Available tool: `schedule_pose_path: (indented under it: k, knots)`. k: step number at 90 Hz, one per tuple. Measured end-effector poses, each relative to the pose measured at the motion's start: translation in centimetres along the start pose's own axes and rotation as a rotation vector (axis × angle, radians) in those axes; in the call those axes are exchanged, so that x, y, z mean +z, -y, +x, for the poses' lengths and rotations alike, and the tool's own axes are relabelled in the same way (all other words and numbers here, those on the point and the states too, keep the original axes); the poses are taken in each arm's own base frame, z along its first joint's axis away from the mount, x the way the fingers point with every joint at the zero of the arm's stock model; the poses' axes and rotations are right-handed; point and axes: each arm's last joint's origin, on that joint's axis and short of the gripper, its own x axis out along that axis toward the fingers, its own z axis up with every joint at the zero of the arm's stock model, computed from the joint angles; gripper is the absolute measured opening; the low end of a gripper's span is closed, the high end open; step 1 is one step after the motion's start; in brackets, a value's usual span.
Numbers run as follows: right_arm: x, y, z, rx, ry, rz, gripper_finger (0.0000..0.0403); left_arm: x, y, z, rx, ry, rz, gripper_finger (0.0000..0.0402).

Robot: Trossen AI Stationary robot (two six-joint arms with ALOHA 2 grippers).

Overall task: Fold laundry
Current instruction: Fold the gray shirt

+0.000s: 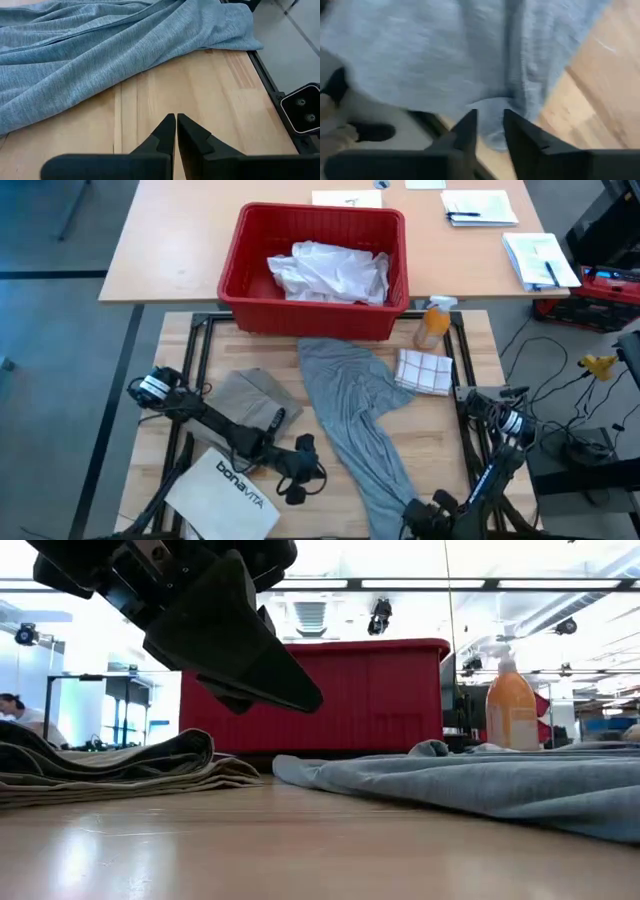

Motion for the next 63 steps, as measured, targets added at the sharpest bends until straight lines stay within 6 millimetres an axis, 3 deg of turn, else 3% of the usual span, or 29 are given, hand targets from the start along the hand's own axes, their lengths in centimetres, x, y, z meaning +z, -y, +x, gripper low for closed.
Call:
schedule_pose_path:
  k: [12, 25, 33, 39, 52, 63]
  knots:
    - [-0.3, 1.9, 0.3, -0.164, -0.039, 0.091, 0.0007, 0.0, 0.0, 0.0, 0.0, 0.0, 0.003, 0.0]
    - [-1.3, 4.1, -3.0, -0.202, -0.013, 0.188, 0.0017, 0.0, 0.0, 0.0, 0.0, 0.0, 0.003, 0.0]
    - [-2.2, 6.0, -3.9, -0.313, -0.015, 0.267, 0.0015, 0.0, 0.0, 0.0, 0.012, 0.004, 0.006, 0.0]
    - [-2.1, 6.6, -4.5, -0.291, 0.007, 0.314, 0.001, 0.0, -0.1, 0.0, 0.024, 0.01, 0.009, 0.0]
    - [0.4, 4.5, -5.9, 0.125, 0.322, 0.132, 0.0001, 0.1, -0.2, 0.0, 0.035, 0.013, 0.015, 0.0]
    - [4.6, 4.3, -5.3, 0.065, 0.422, 0.094, 0.0014, 0.1, -0.3, 0.0, 0.035, 0.013, 0.005, 0.0]
